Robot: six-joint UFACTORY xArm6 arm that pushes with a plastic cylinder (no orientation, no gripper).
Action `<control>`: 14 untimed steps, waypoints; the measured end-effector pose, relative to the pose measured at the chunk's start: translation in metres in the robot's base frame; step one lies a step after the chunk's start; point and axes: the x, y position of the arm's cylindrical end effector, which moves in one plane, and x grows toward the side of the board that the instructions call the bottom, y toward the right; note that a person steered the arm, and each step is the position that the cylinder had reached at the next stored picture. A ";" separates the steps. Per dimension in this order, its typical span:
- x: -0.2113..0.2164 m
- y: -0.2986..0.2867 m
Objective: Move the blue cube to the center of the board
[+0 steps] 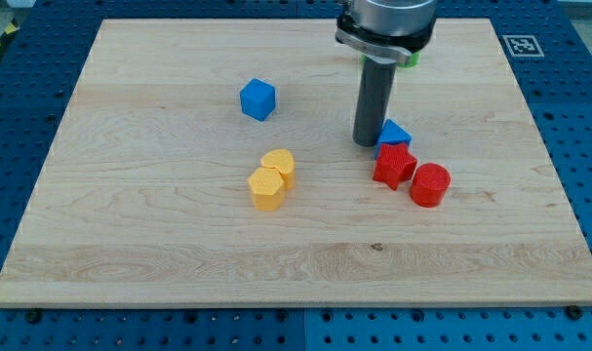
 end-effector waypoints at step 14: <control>-0.083 -0.154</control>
